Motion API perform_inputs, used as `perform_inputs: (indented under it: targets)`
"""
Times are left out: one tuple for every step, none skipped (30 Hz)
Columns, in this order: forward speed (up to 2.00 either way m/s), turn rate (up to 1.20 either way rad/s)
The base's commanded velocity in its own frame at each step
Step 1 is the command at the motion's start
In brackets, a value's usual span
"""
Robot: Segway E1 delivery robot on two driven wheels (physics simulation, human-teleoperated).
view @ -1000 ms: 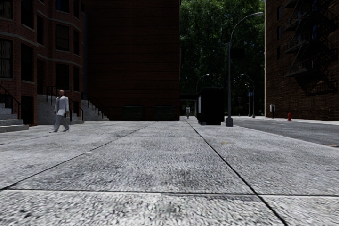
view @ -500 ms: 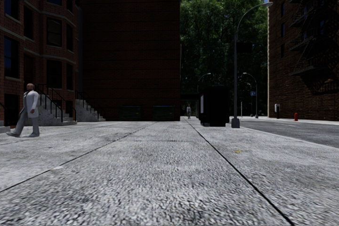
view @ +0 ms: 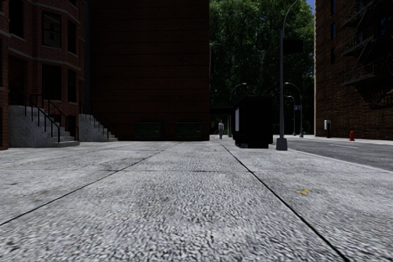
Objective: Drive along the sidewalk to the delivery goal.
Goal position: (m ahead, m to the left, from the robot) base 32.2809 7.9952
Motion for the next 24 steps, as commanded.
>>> perform_inputs:
  targets:
    - [1.99,0.00]
    - [1.99,0.00]
    - [1.99,0.00]
    - [1.99,0.00]
    - [1.99,0.00]
    - [1.99,0.00]
    - [1.99,0.00]
    - [1.99,0.00]
    - [1.99,0.00]
    - [1.99,0.00]
    - [1.99,0.00]
    - [1.99,0.00]
    - [1.99,0.00]
    - [1.99,0.00]
    - [1.99,0.00]
    - [1.99,0.00]
    - [1.99,0.00]
    - [1.99,0.00]
    - [2.00,0.00]
    - [2.00,0.00]
    - [2.00,0.00]
    - [2.00,0.00]
    - [2.00,0.00]
    - [2.00,0.00]
